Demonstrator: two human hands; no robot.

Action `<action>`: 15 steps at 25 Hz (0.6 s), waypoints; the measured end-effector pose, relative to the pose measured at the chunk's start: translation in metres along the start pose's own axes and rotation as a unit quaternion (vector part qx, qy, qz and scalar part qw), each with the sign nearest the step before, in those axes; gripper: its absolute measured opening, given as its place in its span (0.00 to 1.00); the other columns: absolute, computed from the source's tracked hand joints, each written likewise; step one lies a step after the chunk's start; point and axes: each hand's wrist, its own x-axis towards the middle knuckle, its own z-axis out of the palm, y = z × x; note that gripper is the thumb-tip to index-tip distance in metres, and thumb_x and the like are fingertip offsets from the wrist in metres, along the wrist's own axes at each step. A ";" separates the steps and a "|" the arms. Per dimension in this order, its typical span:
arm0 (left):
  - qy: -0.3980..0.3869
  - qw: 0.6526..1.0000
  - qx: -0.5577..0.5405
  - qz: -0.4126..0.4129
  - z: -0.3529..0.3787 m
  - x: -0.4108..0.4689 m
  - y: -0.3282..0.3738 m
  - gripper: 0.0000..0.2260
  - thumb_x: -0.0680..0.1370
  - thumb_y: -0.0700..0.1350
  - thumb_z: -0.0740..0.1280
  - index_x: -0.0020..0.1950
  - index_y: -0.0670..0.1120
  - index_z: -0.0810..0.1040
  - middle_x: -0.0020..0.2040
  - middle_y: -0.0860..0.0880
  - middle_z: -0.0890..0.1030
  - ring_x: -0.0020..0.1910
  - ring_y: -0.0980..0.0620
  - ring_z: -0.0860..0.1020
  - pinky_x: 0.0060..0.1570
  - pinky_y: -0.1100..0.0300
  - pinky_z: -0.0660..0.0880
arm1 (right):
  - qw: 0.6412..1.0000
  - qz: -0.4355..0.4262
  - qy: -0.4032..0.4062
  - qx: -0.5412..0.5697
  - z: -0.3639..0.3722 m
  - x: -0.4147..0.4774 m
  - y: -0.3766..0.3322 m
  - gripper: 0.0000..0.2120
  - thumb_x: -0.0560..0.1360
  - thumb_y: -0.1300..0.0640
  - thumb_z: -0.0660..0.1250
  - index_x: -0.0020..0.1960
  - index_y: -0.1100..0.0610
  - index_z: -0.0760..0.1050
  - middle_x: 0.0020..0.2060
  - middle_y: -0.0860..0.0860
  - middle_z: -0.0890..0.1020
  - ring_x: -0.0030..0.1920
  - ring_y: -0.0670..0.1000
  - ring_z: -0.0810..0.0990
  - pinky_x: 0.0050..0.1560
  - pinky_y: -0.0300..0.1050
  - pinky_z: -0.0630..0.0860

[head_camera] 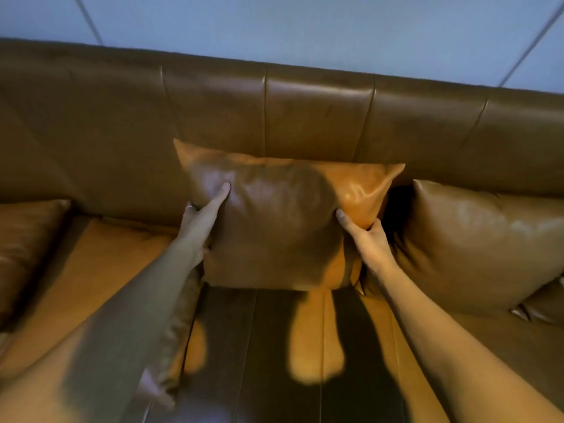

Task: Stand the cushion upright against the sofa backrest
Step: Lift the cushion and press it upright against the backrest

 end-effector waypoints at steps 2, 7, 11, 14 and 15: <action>-0.018 0.999 0.012 -0.035 0.007 0.018 -0.011 0.50 0.66 0.68 0.76 0.80 0.50 0.58 0.75 0.47 0.70 0.72 0.41 0.70 0.68 0.34 0.67 | 0.999 0.037 0.015 0.004 0.007 0.012 0.017 0.51 0.64 0.39 0.79 0.78 0.56 0.58 0.71 0.53 0.74 0.67 0.58 0.75 0.70 0.56 0.71; -0.024 0.998 -0.022 -0.045 0.027 0.050 -0.027 0.54 0.64 0.66 0.78 0.82 0.53 0.53 0.77 0.47 0.67 0.74 0.39 0.68 0.70 0.33 0.65 | 0.996 0.035 0.077 0.015 0.019 0.036 0.039 0.40 0.68 0.46 0.79 0.72 0.56 0.65 0.67 0.55 0.77 0.63 0.57 0.78 0.66 0.59 0.74; 0.001 0.998 -0.036 -0.041 0.029 0.060 -0.029 0.52 0.64 0.66 0.78 0.82 0.54 0.57 0.77 0.48 0.68 0.74 0.40 0.68 0.70 0.32 0.65 | 0.994 0.015 0.105 0.018 0.020 0.036 0.038 0.43 0.63 0.42 0.81 0.70 0.55 0.66 0.65 0.52 0.77 0.63 0.56 0.78 0.67 0.58 0.73; 0.018 0.999 -0.032 -0.028 0.035 0.064 -0.033 0.50 0.68 0.63 0.77 0.82 0.56 0.53 0.78 0.49 0.66 0.75 0.40 0.66 0.72 0.36 0.65 | 0.991 0.009 0.123 0.040 0.018 0.037 0.045 0.51 0.55 0.38 0.82 0.71 0.53 0.66 0.66 0.52 0.77 0.63 0.57 0.78 0.67 0.62 0.74; 0.020 0.999 -0.029 -0.026 0.038 0.065 -0.034 0.50 0.69 0.62 0.77 0.82 0.57 0.52 0.78 0.49 0.65 0.75 0.40 0.66 0.72 0.36 0.64 | 0.991 0.006 0.121 0.049 0.017 0.038 0.047 0.48 0.58 0.41 0.82 0.71 0.53 0.65 0.66 0.53 0.77 0.63 0.57 0.78 0.67 0.62 0.73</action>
